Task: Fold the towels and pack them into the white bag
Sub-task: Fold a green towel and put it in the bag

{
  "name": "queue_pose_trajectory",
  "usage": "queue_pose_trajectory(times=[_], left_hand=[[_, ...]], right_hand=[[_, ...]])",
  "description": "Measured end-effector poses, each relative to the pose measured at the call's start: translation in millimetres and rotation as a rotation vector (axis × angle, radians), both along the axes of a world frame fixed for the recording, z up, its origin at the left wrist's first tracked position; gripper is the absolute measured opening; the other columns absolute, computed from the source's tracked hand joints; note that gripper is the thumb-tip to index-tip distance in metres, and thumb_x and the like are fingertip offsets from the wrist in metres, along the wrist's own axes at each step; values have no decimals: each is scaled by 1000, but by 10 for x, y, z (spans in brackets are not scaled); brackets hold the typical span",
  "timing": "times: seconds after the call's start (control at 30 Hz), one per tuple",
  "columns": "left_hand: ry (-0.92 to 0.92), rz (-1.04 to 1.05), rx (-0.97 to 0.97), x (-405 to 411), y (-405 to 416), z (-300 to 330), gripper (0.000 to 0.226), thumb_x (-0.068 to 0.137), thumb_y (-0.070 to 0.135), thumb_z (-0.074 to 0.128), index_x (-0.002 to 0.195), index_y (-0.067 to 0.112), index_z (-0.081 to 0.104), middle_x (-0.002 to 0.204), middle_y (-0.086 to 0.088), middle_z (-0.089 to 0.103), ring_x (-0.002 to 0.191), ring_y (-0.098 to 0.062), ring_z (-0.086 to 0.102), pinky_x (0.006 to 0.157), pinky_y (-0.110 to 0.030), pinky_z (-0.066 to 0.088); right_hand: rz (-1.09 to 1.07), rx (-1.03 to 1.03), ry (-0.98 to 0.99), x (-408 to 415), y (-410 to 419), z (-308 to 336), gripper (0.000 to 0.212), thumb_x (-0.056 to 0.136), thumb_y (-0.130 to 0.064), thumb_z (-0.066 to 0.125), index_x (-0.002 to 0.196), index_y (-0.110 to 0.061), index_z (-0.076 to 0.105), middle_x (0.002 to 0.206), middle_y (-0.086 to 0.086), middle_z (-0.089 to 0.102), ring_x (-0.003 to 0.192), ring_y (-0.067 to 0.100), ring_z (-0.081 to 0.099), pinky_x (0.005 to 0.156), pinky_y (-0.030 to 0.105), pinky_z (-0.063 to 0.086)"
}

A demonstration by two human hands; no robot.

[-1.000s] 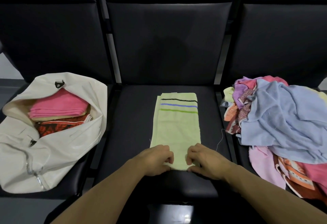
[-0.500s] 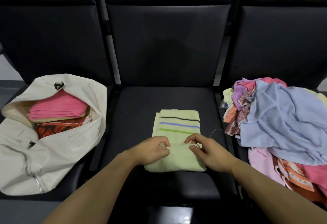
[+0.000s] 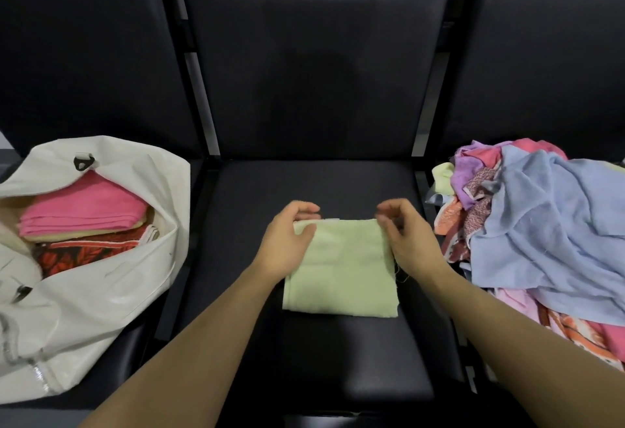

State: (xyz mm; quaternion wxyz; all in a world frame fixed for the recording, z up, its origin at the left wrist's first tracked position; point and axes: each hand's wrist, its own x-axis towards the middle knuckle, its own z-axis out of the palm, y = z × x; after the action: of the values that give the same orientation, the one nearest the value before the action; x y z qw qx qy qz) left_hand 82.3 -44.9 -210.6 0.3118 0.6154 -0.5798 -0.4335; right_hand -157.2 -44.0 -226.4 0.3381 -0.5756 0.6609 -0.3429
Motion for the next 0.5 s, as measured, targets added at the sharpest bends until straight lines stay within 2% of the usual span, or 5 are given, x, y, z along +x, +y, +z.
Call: queue_pose_trajectory(times=[0.07,0.17,0.33,0.43,0.5], left_hand=[[-54,29,9,-6,-47,-79,40,100,15,60,135,35,54,140,16,50,128,0,49,113,-31,41],[-287,65,186,1,-72,-164,60,98,29,62,152,26,35,154,2,26,142,-21,30,111,-30,30],[-444,268,443,-69,-19,-299,77,90,57,63,140,3,42,138,-13,52,126,-34,53,99,-43,48],[-407,195,498,-151,20,-353,63,91,61,58,126,8,58,118,-5,65,109,-29,63,84,-36,52],[-374,160,475,-183,66,-387,64,87,67,54,122,15,64,117,-3,67,110,-28,62,91,-40,53]], right_hand=[[-100,-7,-6,-38,-92,-72,17,101,-22,57,118,-25,58,107,-10,67,92,5,63,86,30,52],[-201,83,110,-80,-58,-181,28,100,-30,57,123,-16,57,114,0,64,102,17,61,86,30,45],[-140,417,480,23,49,-256,72,80,-83,39,83,-14,62,81,2,63,84,31,65,66,34,43],[-42,492,539,109,62,-267,75,80,-83,45,91,-11,60,89,4,62,88,30,63,68,34,43],[-2,461,488,139,101,-271,61,85,-73,52,92,-13,55,95,5,65,89,28,61,69,35,43]])
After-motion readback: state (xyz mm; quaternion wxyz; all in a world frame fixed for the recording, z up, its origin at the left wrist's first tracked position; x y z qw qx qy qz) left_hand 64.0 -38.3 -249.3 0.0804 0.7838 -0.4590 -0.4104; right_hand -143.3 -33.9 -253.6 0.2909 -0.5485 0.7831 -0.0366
